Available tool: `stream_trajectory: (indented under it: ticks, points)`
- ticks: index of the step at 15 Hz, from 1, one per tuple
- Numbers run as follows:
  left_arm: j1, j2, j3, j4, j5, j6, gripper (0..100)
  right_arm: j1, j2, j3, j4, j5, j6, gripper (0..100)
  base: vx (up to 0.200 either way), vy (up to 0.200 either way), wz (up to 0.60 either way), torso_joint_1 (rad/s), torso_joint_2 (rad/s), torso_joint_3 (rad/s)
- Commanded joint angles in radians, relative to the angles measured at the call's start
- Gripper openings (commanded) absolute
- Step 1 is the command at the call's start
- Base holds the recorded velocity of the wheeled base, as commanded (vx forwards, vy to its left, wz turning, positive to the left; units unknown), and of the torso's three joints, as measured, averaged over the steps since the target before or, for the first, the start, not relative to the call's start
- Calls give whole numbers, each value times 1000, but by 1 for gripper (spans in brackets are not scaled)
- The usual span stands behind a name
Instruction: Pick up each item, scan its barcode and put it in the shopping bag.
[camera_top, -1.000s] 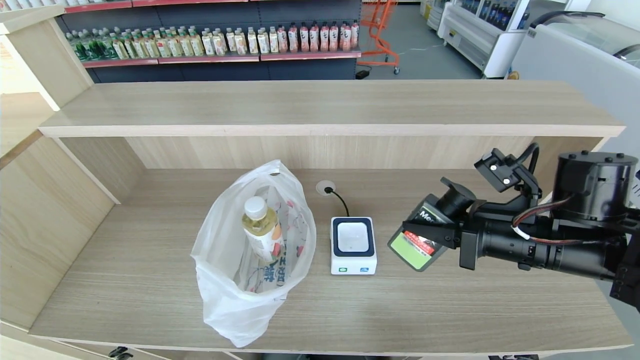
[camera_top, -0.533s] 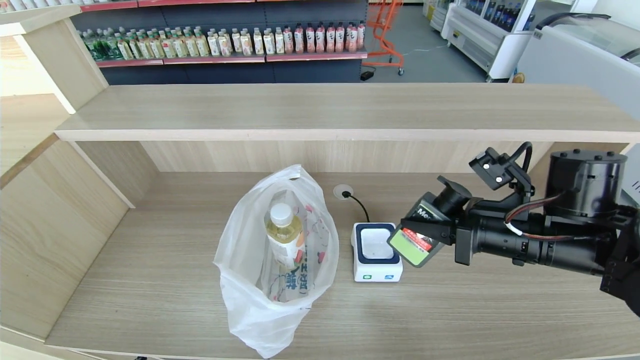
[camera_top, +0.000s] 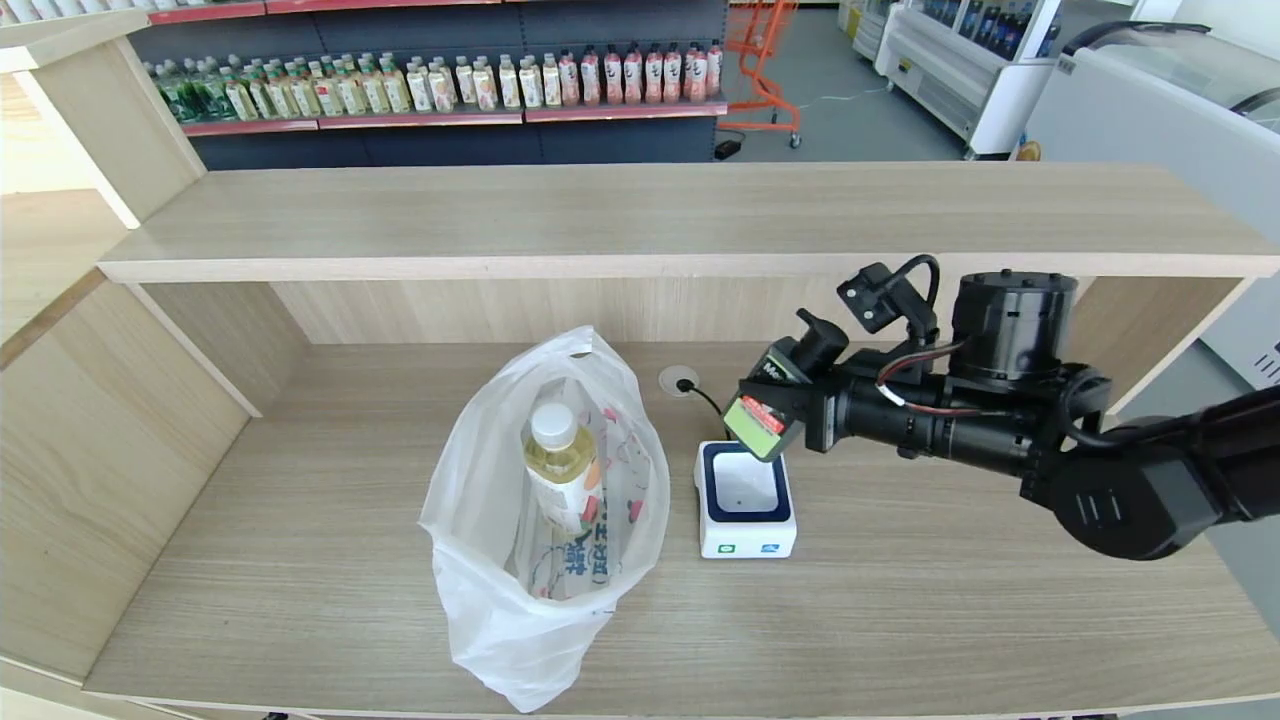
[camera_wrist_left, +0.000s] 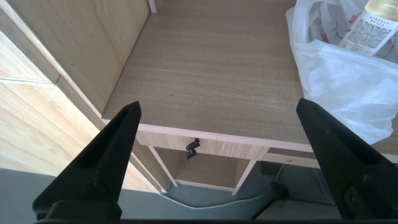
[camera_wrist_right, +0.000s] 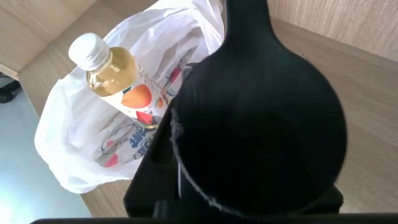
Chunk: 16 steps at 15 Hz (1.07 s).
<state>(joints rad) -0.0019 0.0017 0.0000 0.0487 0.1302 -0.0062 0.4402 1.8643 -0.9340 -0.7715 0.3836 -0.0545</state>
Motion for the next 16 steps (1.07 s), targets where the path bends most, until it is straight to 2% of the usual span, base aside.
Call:
stream_trajectory:
  ticks: [1,4,8,11,16]
  points:
    - [0,0,0,0,0,-1,100,34,159,-72,-92,0,-16,0,0,0,0,0,0,0]
    - [0,0,0,0,0,0,100,45,236,-114,-169,44,-4,0,0,0,0,0,0,0]
    - [0,0,0,0,0,-1,100,57,314,-150,-172,50,2,0,0,0,0,0,0,0]
    - [0,0,0,0,0,-1,100,103,424,-296,-170,55,73,0,0,0,0,0,0,0]
    - [0,0,0,0,0,-1,100,160,579,-496,-164,74,71,0,0,0,0,0,0,0]
